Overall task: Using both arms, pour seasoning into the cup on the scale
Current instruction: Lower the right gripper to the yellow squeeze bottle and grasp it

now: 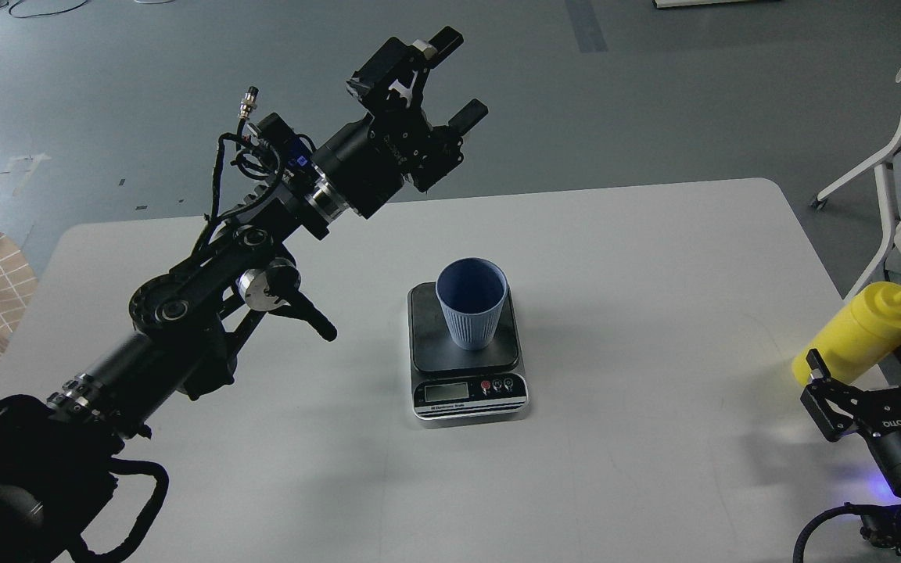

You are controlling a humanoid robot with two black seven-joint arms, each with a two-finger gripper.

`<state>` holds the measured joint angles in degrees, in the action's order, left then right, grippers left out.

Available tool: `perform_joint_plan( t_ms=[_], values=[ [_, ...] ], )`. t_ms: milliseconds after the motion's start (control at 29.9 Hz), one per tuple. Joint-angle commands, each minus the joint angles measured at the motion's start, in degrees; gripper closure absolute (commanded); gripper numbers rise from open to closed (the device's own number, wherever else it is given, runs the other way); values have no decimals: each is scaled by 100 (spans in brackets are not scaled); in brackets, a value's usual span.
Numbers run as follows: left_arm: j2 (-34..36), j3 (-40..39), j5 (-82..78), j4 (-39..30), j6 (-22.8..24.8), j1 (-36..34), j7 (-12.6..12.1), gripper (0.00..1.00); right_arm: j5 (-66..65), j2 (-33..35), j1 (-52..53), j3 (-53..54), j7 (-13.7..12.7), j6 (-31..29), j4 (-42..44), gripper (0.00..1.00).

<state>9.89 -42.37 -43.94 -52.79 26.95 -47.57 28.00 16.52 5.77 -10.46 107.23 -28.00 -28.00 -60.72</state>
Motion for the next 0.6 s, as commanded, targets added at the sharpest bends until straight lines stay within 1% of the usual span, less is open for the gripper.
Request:
perform_joint_plan(
  t_ms=[0,568],
  values=[
    [4,0,0,-4,3,19,0,2,-52,-6,132,-1,0,0,25,0],
    [4,0,0,-12,3,55,0,2,-61,38,255,-1,0,0,25,0]
  ],
)
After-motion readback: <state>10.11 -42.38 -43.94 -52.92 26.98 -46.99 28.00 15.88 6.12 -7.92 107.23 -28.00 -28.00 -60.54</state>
